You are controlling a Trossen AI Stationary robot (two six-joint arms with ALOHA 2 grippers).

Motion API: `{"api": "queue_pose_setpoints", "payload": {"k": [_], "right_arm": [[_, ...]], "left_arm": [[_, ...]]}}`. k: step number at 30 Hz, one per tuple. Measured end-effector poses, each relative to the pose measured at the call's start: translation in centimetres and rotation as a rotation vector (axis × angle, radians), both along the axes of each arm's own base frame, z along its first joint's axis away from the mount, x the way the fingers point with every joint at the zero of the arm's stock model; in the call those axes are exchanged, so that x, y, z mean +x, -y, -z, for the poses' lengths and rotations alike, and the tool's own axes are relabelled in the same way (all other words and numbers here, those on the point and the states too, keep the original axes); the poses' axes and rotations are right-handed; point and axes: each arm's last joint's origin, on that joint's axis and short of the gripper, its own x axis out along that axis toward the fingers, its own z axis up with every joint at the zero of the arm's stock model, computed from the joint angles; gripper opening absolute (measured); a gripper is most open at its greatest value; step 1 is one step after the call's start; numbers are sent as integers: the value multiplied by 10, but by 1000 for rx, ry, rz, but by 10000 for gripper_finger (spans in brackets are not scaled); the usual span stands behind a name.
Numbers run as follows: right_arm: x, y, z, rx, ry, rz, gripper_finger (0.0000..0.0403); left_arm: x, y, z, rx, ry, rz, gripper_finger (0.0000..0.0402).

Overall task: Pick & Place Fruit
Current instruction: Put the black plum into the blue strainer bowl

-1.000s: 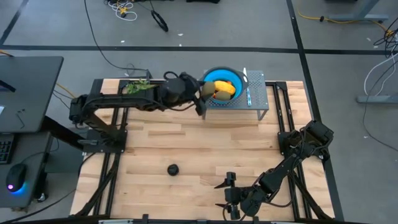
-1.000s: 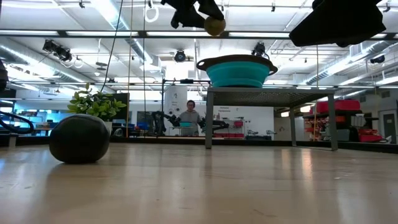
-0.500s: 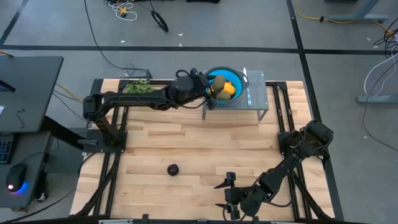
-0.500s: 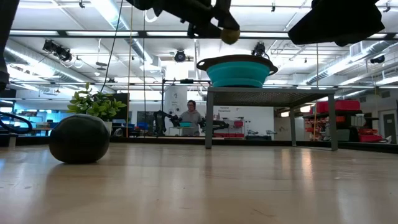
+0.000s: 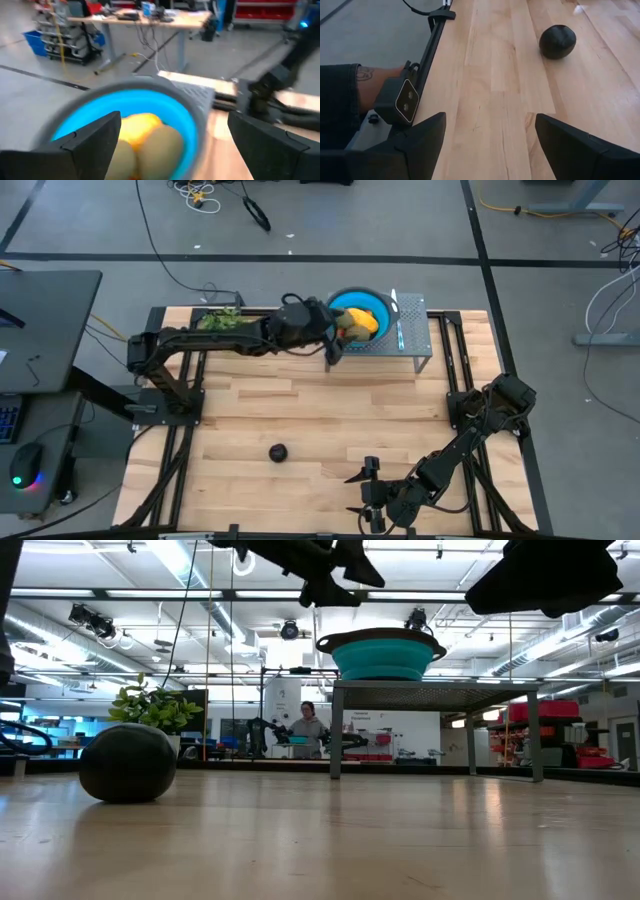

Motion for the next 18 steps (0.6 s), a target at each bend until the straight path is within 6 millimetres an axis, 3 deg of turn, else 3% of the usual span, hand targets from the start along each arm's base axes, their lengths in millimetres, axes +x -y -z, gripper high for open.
{"api": "queue_pose_setpoints", "payload": {"k": [5, 10, 18], "right_arm": [[0, 0, 0, 1, 4, 8, 318], [0, 0, 0, 13, 5, 16, 318], [5, -5, 0, 35, 65, -6, 318]], "left_arm": [[-11, 40, -11, -7, -58, 93, 374], [-29, 94, -19, -5, -148, 194, 363], [-63, 186, 1, -24, -358, 207, 355]]}}
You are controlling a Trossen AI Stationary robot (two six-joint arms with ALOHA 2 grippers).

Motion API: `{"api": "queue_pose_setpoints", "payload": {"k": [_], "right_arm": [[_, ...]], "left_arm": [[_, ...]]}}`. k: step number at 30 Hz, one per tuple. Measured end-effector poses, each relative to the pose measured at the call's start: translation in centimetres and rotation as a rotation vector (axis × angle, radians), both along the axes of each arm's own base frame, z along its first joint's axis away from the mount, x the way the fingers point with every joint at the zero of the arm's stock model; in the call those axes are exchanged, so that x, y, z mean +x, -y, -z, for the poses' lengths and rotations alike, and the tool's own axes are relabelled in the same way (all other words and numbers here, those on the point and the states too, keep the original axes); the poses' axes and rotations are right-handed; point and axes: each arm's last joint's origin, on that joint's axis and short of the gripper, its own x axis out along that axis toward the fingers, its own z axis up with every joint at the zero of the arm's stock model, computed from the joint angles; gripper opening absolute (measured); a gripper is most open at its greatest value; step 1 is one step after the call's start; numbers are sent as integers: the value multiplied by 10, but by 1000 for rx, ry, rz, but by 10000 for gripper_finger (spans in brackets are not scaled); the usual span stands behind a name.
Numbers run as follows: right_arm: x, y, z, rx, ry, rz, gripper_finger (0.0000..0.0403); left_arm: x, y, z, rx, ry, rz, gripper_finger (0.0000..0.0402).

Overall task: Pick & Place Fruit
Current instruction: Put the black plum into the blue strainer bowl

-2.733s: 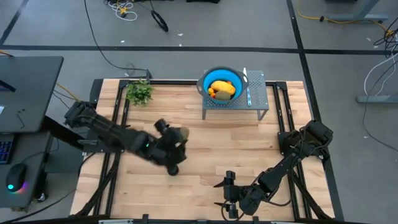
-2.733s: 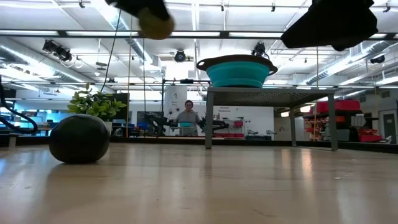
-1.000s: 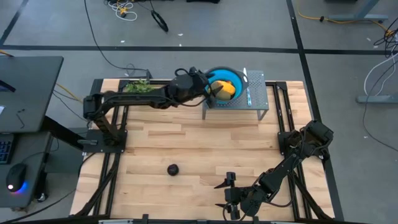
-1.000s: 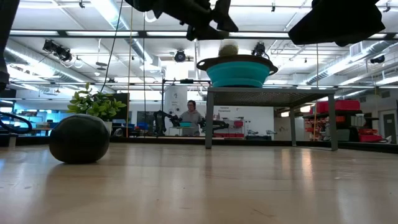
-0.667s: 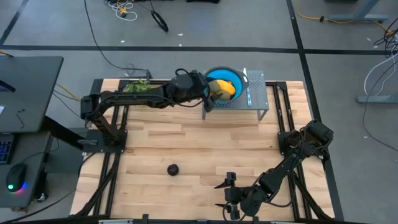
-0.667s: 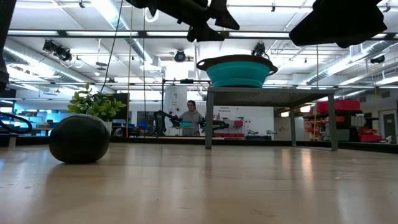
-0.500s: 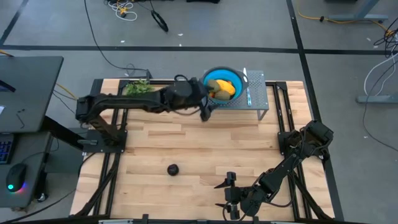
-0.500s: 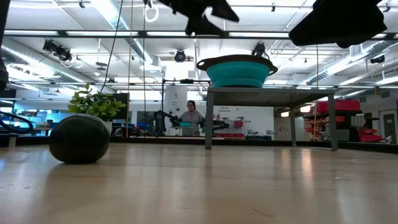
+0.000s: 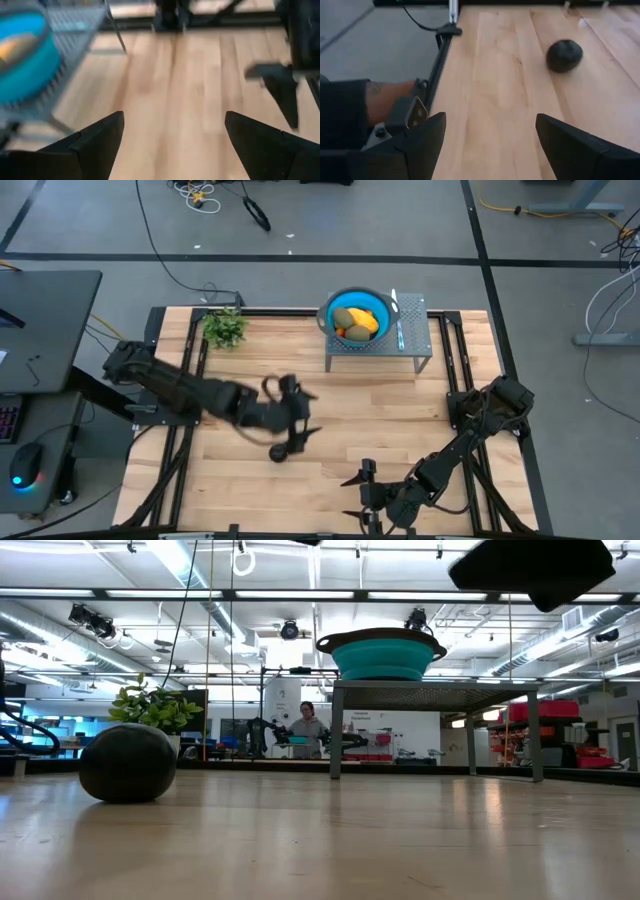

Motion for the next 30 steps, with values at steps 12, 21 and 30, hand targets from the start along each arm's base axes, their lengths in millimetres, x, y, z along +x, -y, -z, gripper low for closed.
{"api": "queue_pose_setpoints", "payload": {"k": [12, 21, 30], "right_arm": [[5, -2, 1, -6, 44, -20, 318], [13, 7, 1, -35, 50, 11, 318], [28, 25, 1, -39, 50, 72, 318]], "left_arm": [[-69, 99, 44, -222, -96, 24, 355], [-107, 128, 74, -263, -138, 83, 354], [-120, 131, 106, -239, -116, 114, 354]]}}
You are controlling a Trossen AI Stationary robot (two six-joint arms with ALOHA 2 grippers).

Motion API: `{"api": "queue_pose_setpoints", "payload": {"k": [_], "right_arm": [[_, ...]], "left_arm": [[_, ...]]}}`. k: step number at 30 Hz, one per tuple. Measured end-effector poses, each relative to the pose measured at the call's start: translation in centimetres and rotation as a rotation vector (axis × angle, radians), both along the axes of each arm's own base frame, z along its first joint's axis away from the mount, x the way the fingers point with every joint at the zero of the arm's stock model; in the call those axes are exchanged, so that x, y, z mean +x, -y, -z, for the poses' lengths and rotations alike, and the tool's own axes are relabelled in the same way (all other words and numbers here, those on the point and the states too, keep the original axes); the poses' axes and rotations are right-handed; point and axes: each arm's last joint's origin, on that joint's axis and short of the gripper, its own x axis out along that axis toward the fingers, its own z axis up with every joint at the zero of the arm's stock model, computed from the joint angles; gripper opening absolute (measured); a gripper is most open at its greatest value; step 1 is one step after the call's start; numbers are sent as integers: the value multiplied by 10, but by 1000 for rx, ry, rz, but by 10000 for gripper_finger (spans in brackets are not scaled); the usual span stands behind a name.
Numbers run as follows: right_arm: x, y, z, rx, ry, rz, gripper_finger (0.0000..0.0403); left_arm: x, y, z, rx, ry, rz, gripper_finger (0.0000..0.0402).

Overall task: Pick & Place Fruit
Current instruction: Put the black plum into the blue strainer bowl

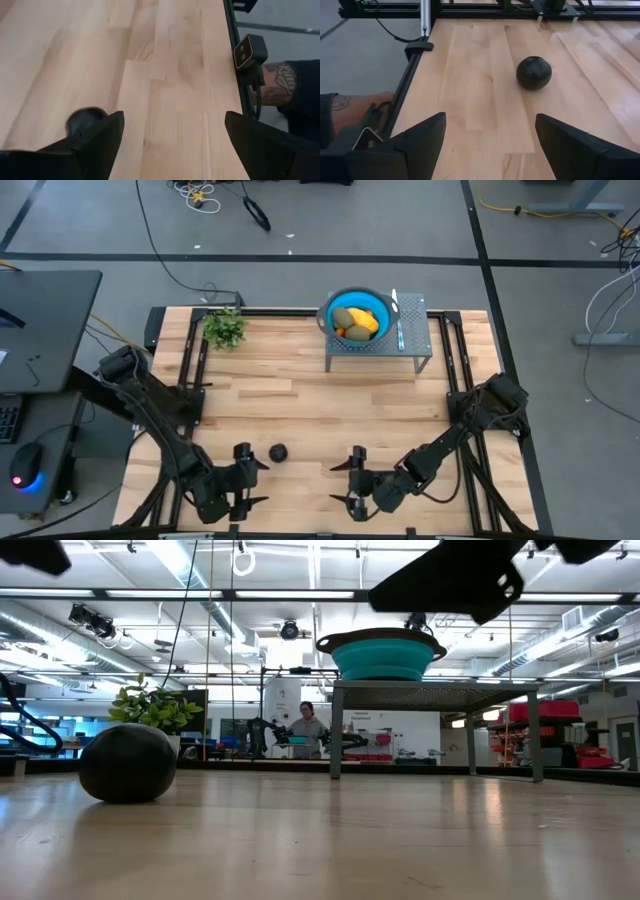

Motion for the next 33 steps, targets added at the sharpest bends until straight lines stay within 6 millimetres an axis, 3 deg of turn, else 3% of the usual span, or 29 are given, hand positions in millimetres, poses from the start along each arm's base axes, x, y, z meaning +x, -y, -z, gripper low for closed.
{"api": "queue_pose_setpoints", "payload": {"k": [9, 14, 19, 24, 27, 33], "right_arm": [[6, 8, 0, 8, -5, 15, 318], [6, 8, 0, 7, -5, 14, 318], [6, 8, 0, 8, -5, 14, 318], [6, 8, 0, 7, -7, 14, 318], [6, 8, 0, 5, -8, 13, 318], [6, 8, 1, 4, -10, 13, 318]], "left_arm": [[-7, -3, 31, -98, 28, 8, 354], [-11, -1, 37, -135, 49, 34, 354], [-14, 4, 39, -145, 49, 39, 354], [-10, 15, 59, -103, 65, 37, 354], [-5, 15, 73, -65, 67, -12, 354], [0, 9, 75, -58, 146, -153, 354]]}}
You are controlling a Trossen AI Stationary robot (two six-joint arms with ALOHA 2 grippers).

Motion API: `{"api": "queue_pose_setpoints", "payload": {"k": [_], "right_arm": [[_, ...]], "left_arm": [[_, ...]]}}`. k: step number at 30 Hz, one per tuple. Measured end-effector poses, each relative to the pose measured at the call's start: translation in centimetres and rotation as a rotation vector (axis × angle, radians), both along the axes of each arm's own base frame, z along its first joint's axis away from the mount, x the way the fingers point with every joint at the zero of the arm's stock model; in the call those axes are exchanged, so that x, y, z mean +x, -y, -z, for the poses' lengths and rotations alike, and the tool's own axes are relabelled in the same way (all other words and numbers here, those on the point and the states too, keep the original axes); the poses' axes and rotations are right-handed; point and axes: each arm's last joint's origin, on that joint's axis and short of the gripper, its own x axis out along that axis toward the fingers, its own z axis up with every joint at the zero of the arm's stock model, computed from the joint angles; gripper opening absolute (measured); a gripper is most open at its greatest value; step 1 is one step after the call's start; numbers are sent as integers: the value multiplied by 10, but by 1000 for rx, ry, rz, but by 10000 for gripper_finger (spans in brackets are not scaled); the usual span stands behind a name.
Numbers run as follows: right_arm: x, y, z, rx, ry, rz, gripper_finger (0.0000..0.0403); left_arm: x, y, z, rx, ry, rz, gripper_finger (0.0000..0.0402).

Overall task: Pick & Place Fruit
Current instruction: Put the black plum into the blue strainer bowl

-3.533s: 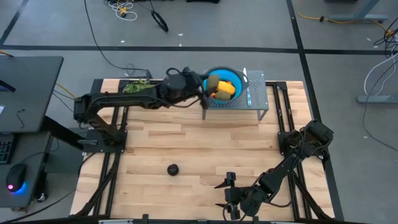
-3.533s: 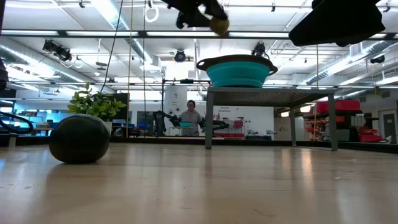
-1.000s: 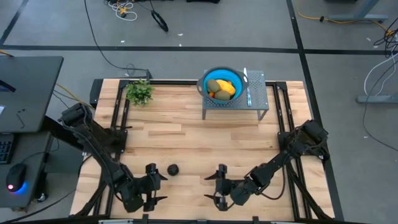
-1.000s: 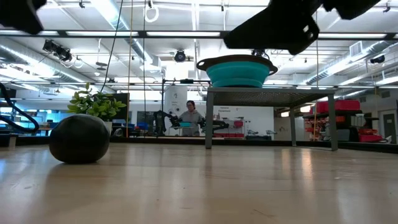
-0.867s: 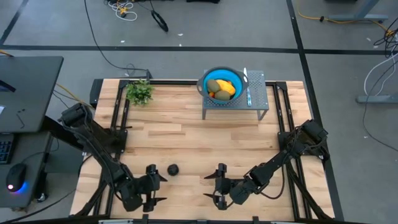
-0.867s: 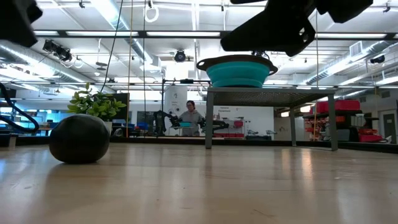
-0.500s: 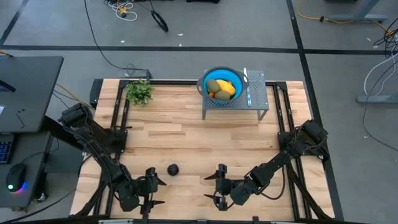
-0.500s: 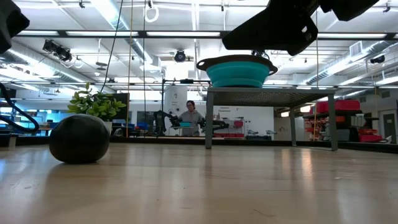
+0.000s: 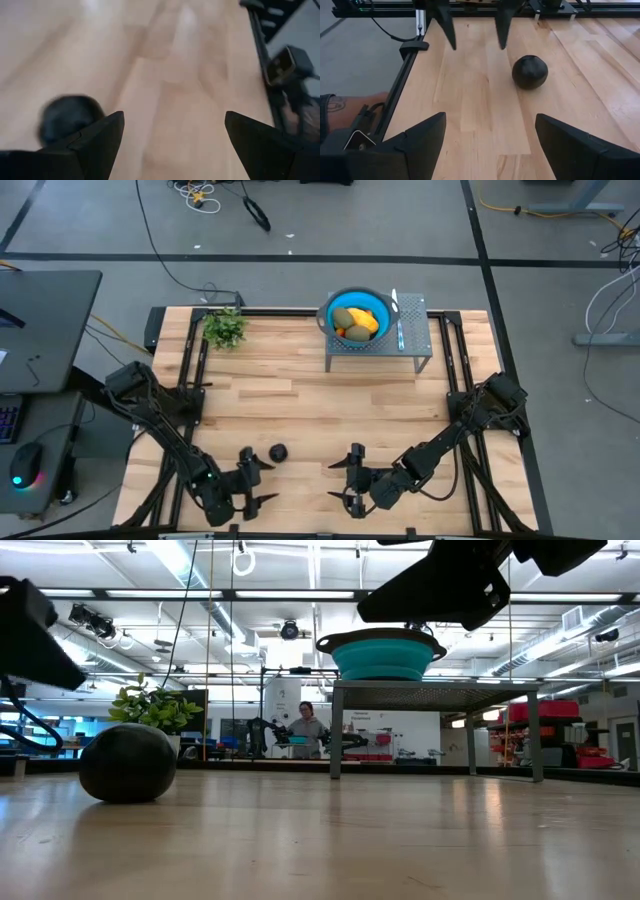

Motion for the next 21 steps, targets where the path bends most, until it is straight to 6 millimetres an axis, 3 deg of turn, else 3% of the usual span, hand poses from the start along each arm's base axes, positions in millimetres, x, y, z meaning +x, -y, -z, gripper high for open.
{"api": "queue_pose_setpoints", "payload": {"k": [8, 13, 17, 21], "right_arm": [[0, 0, 0, -1, -1, 0, 318], [0, 0, 0, 0, -1, -1, 318], [0, 0, 0, 2, -4, -6, 318], [0, 0, 0, 2, -4, -7, 318]], "left_arm": [[4, -8, -1, 183, 67, -60, 354], [8, -12, -2, 398, 59, -8, 361], [15, -20, -1, 440, 29, -13, 382], [26, -32, 2, 364, -34, -30, 397]]}}
